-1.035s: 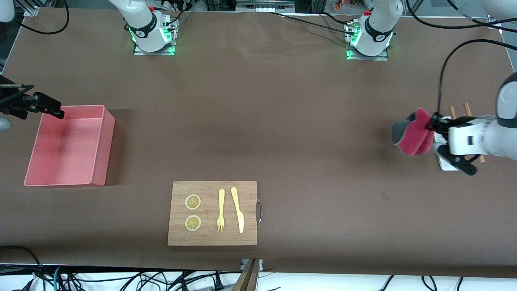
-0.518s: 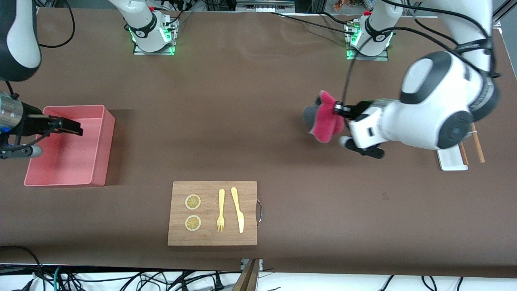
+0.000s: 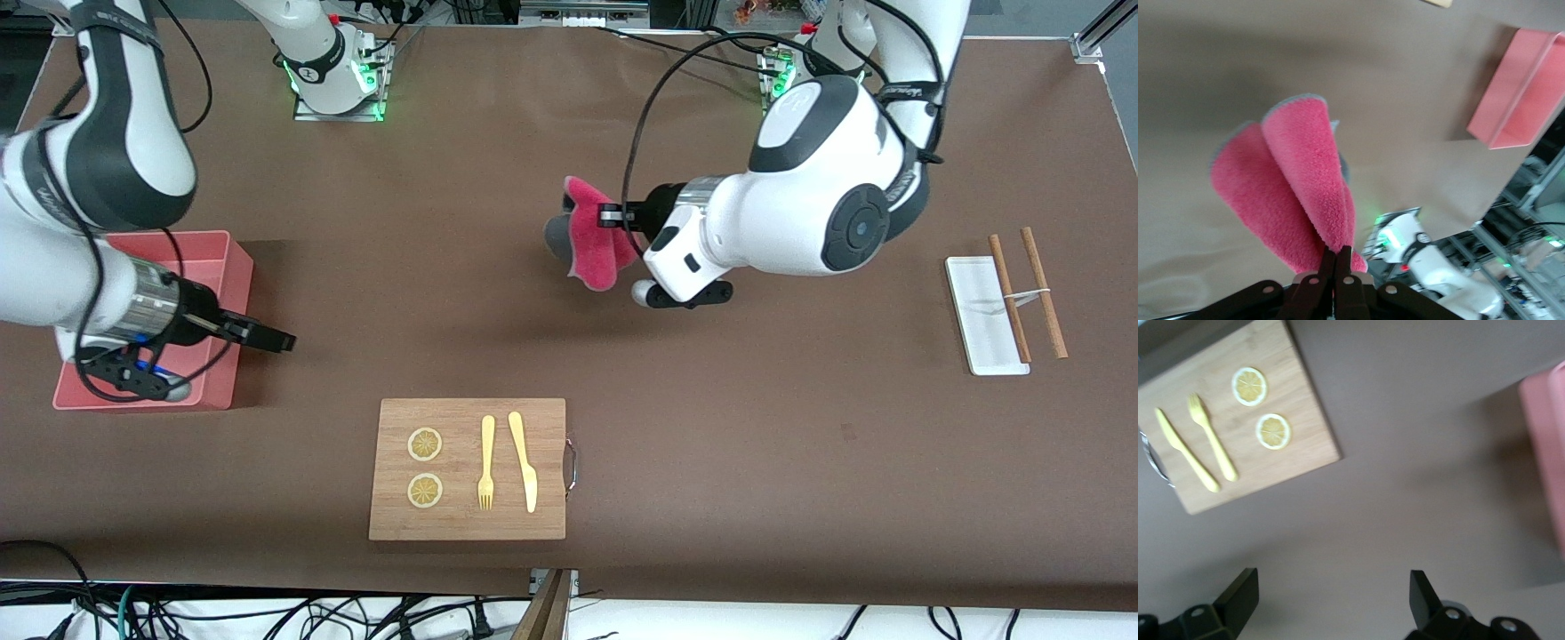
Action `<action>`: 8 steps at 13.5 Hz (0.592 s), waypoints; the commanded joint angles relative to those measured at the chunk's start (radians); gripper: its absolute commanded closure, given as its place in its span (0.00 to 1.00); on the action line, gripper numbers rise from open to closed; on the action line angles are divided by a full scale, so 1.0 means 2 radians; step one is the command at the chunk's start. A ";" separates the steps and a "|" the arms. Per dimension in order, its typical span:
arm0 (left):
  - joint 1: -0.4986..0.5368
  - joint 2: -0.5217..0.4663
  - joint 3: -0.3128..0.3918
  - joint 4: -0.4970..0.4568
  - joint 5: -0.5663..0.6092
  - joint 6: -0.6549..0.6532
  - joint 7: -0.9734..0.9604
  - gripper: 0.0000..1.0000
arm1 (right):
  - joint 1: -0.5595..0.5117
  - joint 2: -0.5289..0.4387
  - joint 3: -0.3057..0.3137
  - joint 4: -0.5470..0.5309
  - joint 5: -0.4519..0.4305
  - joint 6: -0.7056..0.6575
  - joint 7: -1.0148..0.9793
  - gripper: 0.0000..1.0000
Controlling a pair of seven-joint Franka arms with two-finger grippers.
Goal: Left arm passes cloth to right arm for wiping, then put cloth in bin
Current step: 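Bring the right gripper toward the cloth hanging from the left gripper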
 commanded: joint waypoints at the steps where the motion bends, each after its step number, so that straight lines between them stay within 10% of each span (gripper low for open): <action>1: -0.026 0.015 0.008 0.008 -0.048 0.050 -0.037 1.00 | 0.032 0.012 -0.002 0.001 0.016 0.034 0.083 0.00; 8: -0.063 0.036 0.008 0.009 -0.085 0.195 -0.082 1.00 | 0.099 0.035 -0.002 0.001 0.088 0.112 0.263 0.00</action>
